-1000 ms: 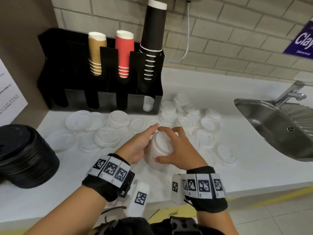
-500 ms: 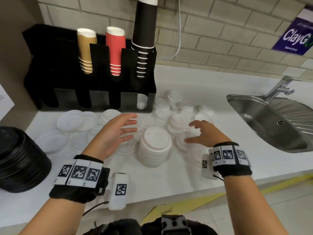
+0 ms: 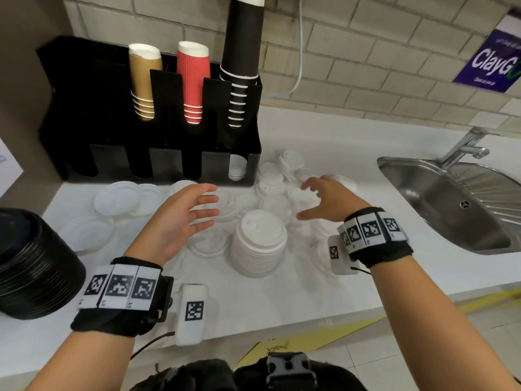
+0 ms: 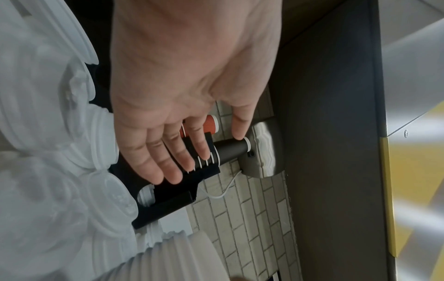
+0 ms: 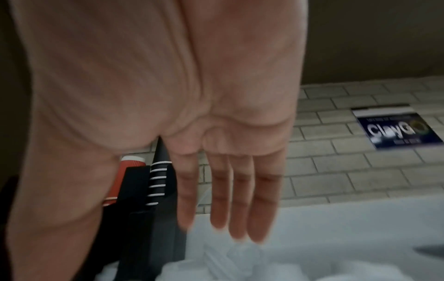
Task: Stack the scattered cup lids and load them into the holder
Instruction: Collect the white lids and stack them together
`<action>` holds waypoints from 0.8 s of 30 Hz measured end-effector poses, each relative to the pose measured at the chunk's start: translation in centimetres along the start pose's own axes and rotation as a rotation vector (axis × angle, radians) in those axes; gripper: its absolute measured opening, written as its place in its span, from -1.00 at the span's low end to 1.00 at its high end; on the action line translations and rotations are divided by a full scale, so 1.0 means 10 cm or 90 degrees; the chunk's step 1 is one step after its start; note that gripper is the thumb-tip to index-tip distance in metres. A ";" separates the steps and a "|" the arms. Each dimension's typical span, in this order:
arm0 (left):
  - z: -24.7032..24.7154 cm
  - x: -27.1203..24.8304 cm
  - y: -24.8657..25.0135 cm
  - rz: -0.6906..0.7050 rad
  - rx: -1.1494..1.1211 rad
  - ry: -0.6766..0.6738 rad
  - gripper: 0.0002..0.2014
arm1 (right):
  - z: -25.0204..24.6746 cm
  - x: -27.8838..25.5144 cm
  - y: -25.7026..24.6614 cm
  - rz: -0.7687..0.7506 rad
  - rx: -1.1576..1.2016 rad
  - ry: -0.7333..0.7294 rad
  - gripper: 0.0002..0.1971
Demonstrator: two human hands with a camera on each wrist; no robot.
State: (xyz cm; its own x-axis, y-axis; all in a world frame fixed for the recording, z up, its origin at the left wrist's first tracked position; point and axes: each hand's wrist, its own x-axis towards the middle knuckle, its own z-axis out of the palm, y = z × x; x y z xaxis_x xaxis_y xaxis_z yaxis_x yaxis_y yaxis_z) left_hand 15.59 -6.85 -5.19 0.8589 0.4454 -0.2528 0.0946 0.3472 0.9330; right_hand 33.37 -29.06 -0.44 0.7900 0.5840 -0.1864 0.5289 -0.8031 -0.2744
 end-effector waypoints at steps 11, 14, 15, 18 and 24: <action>0.14 0.08 0.08 0.014 0.084 -0.060 -0.80 | 0.38 -0.34 0.22 0.202 -0.189 -0.194 -0.31; 0.18 0.08 0.09 0.007 0.141 -0.066 -0.78 | 0.40 -0.36 0.24 0.188 -0.164 -0.190 -0.36; 0.20 0.08 0.09 0.005 0.180 -0.073 -0.77 | 0.40 -0.36 0.24 0.177 -0.160 -0.189 -0.37; 0.20 0.07 0.09 0.026 0.342 -0.147 -0.55 | 0.30 -0.37 0.27 0.140 -0.110 -0.170 -0.41; 0.21 0.03 -0.12 0.043 0.550 -0.231 0.06 | 0.08 -0.39 0.09 -0.046 0.229 0.000 -0.48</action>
State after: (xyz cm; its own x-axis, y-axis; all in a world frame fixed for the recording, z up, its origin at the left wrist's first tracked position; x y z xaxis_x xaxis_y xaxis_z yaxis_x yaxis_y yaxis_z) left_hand 16.82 -8.87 -5.89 0.9668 0.1065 -0.2321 0.2547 -0.4673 0.8466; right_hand 30.55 -31.96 -0.70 0.7549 0.6376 -0.1537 0.4411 -0.6670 -0.6005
